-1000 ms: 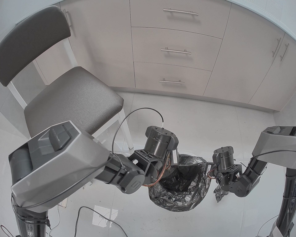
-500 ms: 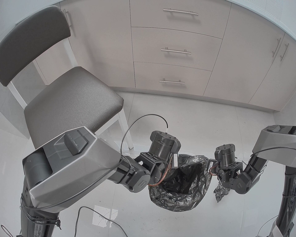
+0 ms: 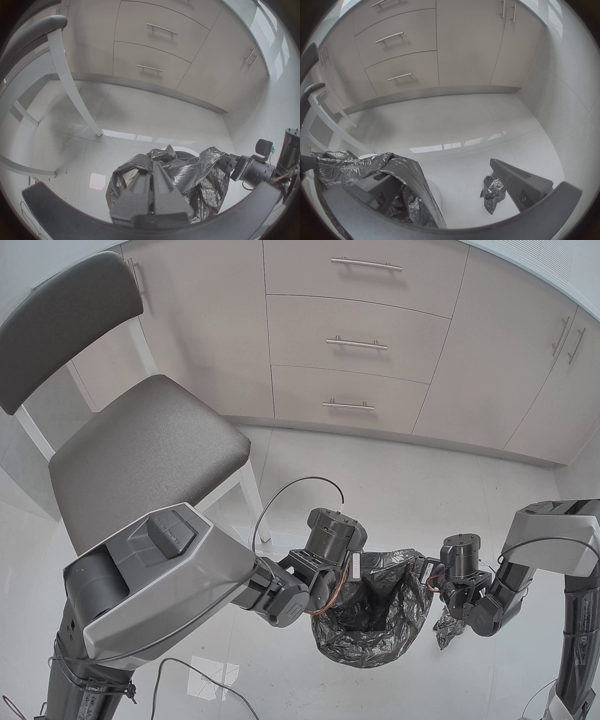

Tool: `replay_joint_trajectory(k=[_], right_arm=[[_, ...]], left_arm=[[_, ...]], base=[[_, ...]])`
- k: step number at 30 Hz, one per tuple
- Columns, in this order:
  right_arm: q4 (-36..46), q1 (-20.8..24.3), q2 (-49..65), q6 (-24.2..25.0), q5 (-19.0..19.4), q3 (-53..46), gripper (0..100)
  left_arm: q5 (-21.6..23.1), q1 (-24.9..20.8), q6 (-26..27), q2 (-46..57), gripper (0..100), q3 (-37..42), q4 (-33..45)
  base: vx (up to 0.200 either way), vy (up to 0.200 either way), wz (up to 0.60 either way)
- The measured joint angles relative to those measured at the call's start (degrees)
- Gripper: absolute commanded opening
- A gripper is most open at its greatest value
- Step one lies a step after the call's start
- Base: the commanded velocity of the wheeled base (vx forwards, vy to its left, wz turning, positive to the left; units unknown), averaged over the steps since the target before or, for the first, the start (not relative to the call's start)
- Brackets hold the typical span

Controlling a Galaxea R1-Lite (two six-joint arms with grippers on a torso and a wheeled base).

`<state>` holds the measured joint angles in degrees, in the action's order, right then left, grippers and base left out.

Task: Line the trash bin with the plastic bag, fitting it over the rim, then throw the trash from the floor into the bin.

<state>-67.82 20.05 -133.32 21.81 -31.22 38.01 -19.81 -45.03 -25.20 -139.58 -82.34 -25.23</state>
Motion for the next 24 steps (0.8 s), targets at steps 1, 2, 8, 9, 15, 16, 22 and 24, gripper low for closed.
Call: replay_joint_trajectory(k=[1, 2, 8, 9, 15, 16, 22, 24], right_arm=[[-1.0, -0.1, -0.4, 0.0, 0.2, 0.0, 100], [-2.1, -0.3, -0.9, 0.0, 0.3, -0.1, 100], [-7.1, -1.4, -3.5, 0.1, 1.8, -0.2, 100], [-7.8, -1.5, -3.8, 0.1, 2.1, -0.3, 100], [-11.9, -1.7, -5.2, 0.1, 2.8, -1.1, 100], [-12.7, -1.7, -5.4, 0.1, 2.9, -1.3, 100], [-14.3, -1.7, -5.8, 0.0, 3.6, -1.9, 100], [-14.3, -1.7, -6.0, -0.1, 3.6, -1.9, 100]], left_arm=[[0.0, 0.0, 0.0, -0.2, 0, -0.5, 0.2], [0.0, 0.0, 0.0, -0.5, 0, -0.9, 0.6], [0.0, 0.3, 0.0, -1.9, 0, -2.0, 1.3], [0.0, 0.5, 0.0, -2.0, 0, -2.0, 1.2], [0.0, 1.7, -0.1, -2.7, 0, -2.1, 1.3], [0.0, 2.0, -0.1, -2.8, 0, -2.2, 1.3], [0.0, 3.3, -0.3, -3.6, 0, -2.2, 1.0], [0.0, 3.2, -0.5, -3.6, 0, -2.2, 0.8]], base=[[0.000, 0.000, 0.00], [0.000, 0.000, 0.00], [0.000, 0.000, 0.00], [0.000, 0.000, 0.00], [0.000, 0.000, 0.00], [0.000, 0.000, 0.00], [0.000, 0.000, 0.00], [0.000, 0.000, 0.00]])
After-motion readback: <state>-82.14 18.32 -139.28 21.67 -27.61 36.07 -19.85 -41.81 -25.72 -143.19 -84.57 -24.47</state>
